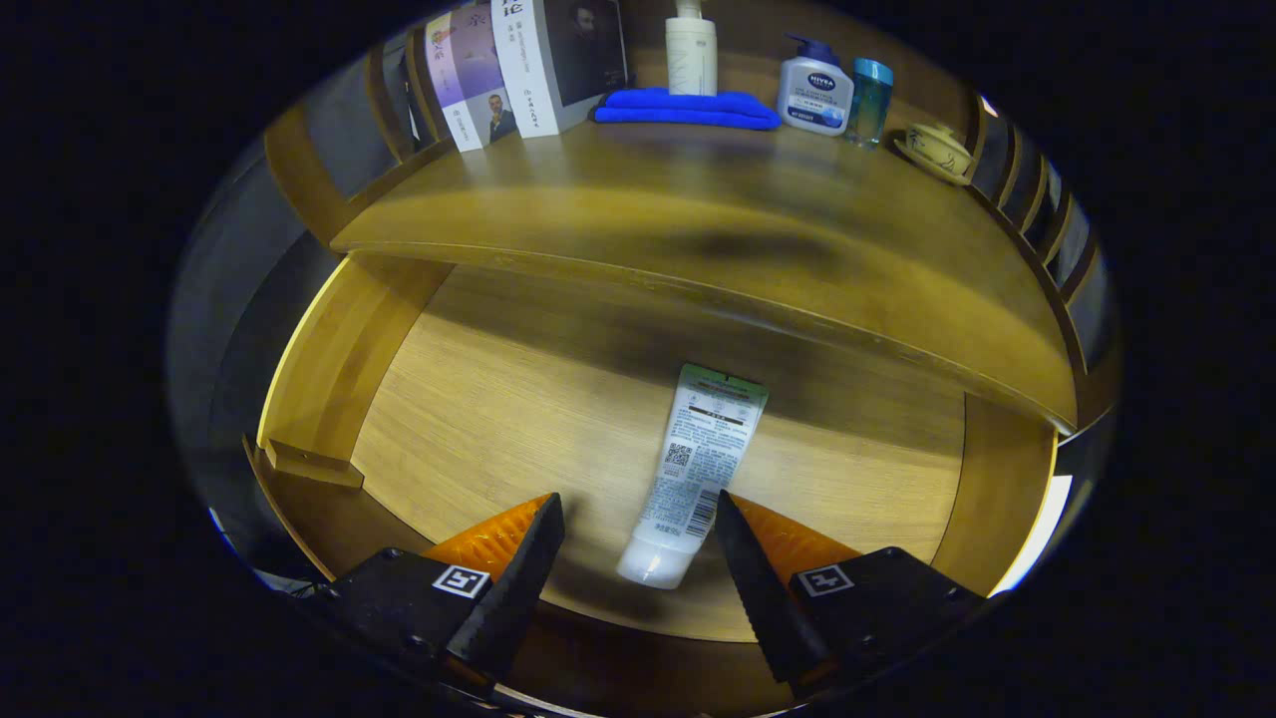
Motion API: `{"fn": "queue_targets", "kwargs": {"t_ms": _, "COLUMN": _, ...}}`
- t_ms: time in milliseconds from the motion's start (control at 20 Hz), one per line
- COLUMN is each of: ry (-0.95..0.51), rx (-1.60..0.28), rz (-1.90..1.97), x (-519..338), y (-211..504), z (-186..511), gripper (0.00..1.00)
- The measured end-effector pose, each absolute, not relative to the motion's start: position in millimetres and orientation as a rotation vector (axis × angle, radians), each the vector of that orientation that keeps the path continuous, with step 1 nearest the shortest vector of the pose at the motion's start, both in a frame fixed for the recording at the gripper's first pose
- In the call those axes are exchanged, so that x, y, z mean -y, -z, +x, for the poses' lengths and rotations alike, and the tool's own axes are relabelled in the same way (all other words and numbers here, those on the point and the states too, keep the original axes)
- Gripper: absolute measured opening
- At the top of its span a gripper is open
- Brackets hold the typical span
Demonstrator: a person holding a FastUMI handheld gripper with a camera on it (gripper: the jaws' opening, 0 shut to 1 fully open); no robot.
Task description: Pull open the drawer, take out the items inside it, and place them on the countertop above the cabinet.
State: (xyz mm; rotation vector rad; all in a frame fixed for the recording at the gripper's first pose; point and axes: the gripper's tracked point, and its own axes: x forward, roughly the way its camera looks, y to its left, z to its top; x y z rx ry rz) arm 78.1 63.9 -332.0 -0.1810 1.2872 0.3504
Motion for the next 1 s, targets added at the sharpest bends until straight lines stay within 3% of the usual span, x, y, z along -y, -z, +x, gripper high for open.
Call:
{"fn": "queue_targets", "kwargs": {"t_ms": 450, "ry": -0.277, "rx": -1.384, "rz": -0.189, "x": -48, "y": 361, "z": 85, "gripper": 0.91}}
{"fn": "queue_targets", "kwargs": {"t_ms": 550, "ry": -0.262, "rx": -1.388, "rz": -0.182, "x": -46, "y": 362, "z": 89, "gripper": 0.7}}
{"fn": "queue_targets", "kwargs": {"t_ms": 700, "ry": -0.273, "rx": -1.404, "rz": -0.171, "x": -46, "y": 360, "z": 88, "gripper": 0.52}}
{"fn": "queue_targets", "kwargs": {"t_ms": 800, "ry": -0.303, "rx": -1.399, "rz": -0.174, "x": -50, "y": 360, "z": 85, "gripper": 0.43}}
{"fn": "queue_targets", "kwargs": {"t_ms": 1000, "ry": -0.379, "rx": -1.385, "rz": -0.188, "x": -60, "y": 350, "z": 74, "gripper": 0.42}}
